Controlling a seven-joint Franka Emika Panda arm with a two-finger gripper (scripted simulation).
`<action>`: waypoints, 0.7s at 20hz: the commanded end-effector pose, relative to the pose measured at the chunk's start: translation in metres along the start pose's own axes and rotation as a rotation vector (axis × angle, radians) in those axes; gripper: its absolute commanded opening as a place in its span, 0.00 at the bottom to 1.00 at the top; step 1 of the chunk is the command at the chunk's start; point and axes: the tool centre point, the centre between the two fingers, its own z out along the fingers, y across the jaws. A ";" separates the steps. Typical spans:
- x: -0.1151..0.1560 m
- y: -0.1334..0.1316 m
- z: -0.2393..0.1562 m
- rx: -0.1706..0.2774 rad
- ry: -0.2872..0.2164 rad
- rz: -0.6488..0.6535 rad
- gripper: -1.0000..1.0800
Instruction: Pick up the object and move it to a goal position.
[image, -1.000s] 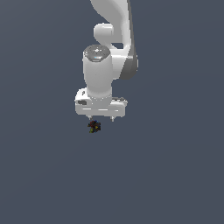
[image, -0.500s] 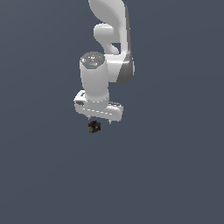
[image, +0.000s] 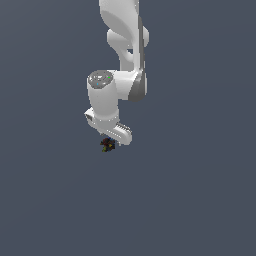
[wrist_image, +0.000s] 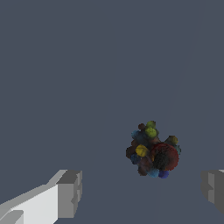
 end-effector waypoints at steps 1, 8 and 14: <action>-0.002 0.007 0.009 0.000 -0.004 0.088 0.96; -0.006 0.026 0.031 -0.004 -0.011 0.312 0.96; -0.009 0.038 0.042 -0.008 -0.013 0.440 0.96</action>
